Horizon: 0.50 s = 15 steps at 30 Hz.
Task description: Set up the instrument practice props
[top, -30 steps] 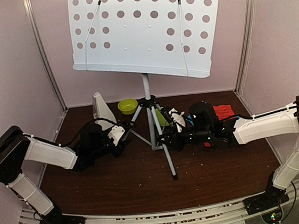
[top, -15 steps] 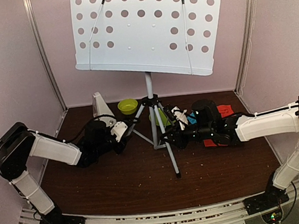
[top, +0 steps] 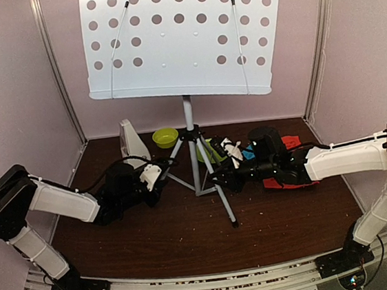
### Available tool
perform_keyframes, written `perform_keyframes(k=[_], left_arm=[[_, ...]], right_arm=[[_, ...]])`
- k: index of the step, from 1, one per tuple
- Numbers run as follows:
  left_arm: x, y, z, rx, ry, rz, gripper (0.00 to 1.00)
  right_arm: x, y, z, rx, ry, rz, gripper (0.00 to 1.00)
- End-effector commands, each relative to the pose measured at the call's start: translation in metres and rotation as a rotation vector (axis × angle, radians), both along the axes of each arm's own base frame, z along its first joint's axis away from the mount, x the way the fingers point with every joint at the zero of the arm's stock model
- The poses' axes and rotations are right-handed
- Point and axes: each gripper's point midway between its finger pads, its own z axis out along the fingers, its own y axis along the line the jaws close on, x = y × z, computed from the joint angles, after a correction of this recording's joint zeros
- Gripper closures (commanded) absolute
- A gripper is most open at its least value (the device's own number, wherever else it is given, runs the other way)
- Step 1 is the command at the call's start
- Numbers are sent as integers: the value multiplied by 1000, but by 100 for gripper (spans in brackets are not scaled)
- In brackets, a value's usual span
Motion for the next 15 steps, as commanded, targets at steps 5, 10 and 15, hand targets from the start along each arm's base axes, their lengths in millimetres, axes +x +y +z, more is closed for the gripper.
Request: perform_keyframes(k=[5,10,15], left_arm=[[12,78,18,6,-88,347,100],[3,82,13,28,-86,366,100],[3,76,-3,35,-55,359,100]], right_arm=[[49,-55,-19,-98,36,-252,100],[55,-47,-20,-76,56,-243,100],[62,-32,-15,-48,65,-223,100]])
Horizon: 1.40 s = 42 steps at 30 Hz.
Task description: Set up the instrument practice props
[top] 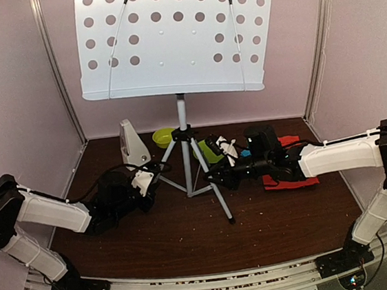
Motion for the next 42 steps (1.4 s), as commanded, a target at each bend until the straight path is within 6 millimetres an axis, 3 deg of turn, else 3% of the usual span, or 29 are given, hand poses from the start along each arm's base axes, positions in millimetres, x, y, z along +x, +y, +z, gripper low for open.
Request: perform_keyframes(k=[1,5,10,17,20,22,28,31,36,38,42], left_arm=[[23,48,-16,58,-6,243,100],[28,43,-28,71,0,237,100],[13,30,-37,29,30,127,100],[6,31,-49,46,64,106,100],[4,29,-50,35,78,93,100],[4,25,-49,29,89,80,95],[1,1,-27,-12,81,-3,70],[-5,-16,-15,-51,78,-68,56],[-10,-28,-3,-89,77,-114,45],[-11,-28,0,-102,76,-115,41],[-15,-24,11,-140,61,-106,23]], right_arm=[[57,-43,-17,-59,86,-282,100],[53,-55,-17,-103,79,-301,100],[37,-79,-26,-135,96,-321,100],[25,-84,-60,-157,174,-317,100],[24,-86,-60,-146,179,-315,100],[22,-82,-53,-126,179,-292,98],[17,-67,-23,-37,166,-235,73],[13,-61,-8,2,161,-205,51],[5,-67,9,41,150,-206,25],[5,-76,10,55,162,-231,21],[30,-124,6,131,217,-408,15]])
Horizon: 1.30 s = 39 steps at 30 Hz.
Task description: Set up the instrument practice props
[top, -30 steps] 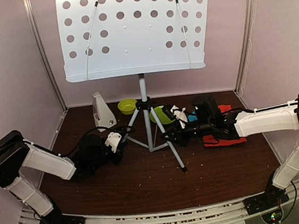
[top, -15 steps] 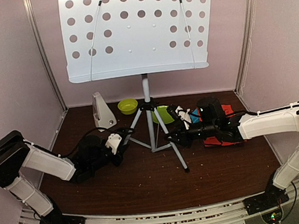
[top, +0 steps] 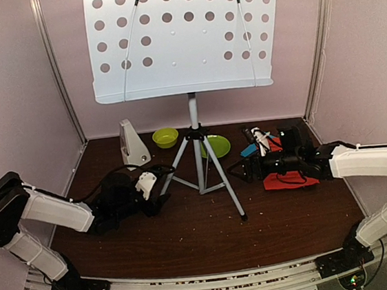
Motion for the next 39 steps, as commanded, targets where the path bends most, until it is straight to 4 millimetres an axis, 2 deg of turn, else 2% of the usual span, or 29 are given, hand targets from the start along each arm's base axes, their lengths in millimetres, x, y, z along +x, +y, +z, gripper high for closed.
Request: perform_keyframes(k=[1,4,7,10,13,16,21,30,39], left_arm=[[-2,-4,32,-100,-44,-5,17],[-5,1,43,-130,-53,6,6],[-7,3,54,-147,-62,11,3],[-8,5,63,-164,-74,19,2],[-8,6,70,-179,-89,20,2],[-8,6,72,-182,-91,19,2],[-7,6,74,-185,-96,24,2],[-7,8,79,-175,-109,33,2],[-8,11,82,-176,-121,43,2]], right_arm=[[31,-60,-7,73,79,-234,15],[53,-114,-16,125,142,-425,16],[64,-174,-32,160,212,-671,16],[57,-229,-57,196,277,-909,16],[46,-272,-78,212,329,-1086,19],[36,-298,-97,222,384,-1181,21],[24,-318,-118,233,433,-1270,22],[30,-317,-146,320,510,-1271,27],[43,-315,-150,392,512,-1257,40]])
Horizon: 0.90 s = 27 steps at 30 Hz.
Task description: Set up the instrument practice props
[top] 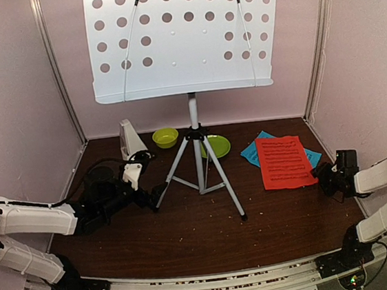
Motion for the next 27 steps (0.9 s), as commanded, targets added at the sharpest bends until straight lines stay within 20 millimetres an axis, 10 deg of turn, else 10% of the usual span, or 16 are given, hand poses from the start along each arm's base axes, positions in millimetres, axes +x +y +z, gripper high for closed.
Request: perform_keyframes(k=[1,14,27], left_arm=[[0,1,13,-24,-38,9,2],[-1,3,14,-23,-44,14,2],[-1,3,34,-8,-74,17,2]], right_arm=[[6,-1,5,26,-44,-13,43],[16,-7,22,-56,-72,14,100],[24,9,98,-231,-215,237,100]])
